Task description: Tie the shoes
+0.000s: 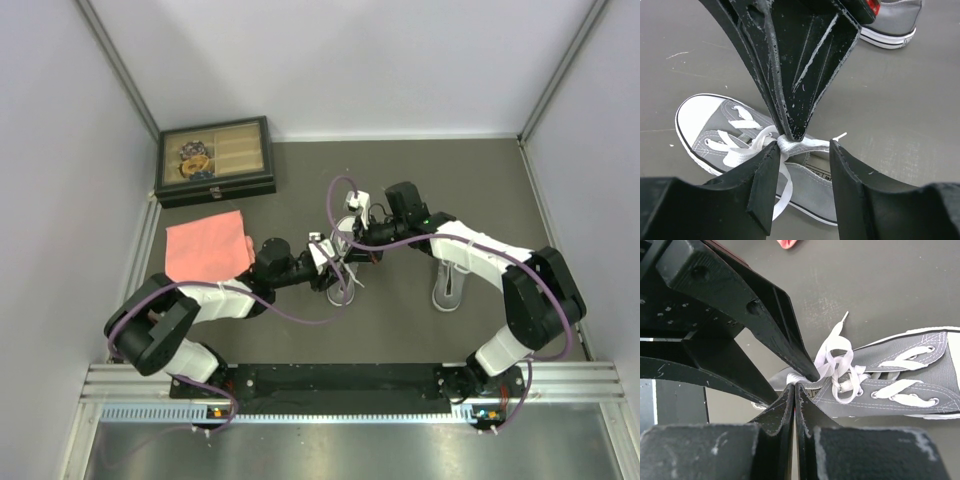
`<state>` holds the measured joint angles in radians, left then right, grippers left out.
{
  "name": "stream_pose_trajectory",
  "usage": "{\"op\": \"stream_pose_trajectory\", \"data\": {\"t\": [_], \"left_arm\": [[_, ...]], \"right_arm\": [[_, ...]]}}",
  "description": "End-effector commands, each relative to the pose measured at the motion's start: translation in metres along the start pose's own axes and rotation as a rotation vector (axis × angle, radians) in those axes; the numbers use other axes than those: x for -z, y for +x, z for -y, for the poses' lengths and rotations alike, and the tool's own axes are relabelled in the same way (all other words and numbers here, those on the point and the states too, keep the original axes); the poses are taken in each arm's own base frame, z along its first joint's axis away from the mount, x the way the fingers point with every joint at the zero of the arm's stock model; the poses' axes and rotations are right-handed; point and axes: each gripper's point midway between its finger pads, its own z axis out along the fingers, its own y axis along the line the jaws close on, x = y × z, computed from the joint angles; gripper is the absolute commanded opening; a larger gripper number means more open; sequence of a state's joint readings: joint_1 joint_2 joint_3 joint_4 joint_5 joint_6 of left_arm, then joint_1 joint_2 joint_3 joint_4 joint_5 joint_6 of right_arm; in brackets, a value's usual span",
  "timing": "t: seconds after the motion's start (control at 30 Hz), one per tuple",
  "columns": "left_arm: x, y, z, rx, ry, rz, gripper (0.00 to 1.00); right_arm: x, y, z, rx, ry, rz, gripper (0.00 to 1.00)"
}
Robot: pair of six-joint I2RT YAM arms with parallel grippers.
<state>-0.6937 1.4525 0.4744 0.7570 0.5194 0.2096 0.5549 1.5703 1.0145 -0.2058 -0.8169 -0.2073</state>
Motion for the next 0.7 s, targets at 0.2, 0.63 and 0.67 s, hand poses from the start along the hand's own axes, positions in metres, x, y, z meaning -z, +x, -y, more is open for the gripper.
{"op": "stream_pose_trajectory", "data": {"t": [0.2,0.63,0.67], "left_arm": [[-0.005,-0.012,-0.012,0.016,-0.063,0.049,0.35],[-0.004,-0.005,-0.013,-0.050,-0.032,-0.009,0.09],[-0.004,-0.005,-0.013,-0.056,-0.029,-0.009,0.09]], "right_arm": [[-0.009,-0.021,-0.011,0.008,-0.043,0.055,0.00],[0.007,-0.017,-0.006,0.100,-0.029,0.034,0.28],[0.009,-0.016,-0.006,0.128,-0.027,0.029,0.29]]}}
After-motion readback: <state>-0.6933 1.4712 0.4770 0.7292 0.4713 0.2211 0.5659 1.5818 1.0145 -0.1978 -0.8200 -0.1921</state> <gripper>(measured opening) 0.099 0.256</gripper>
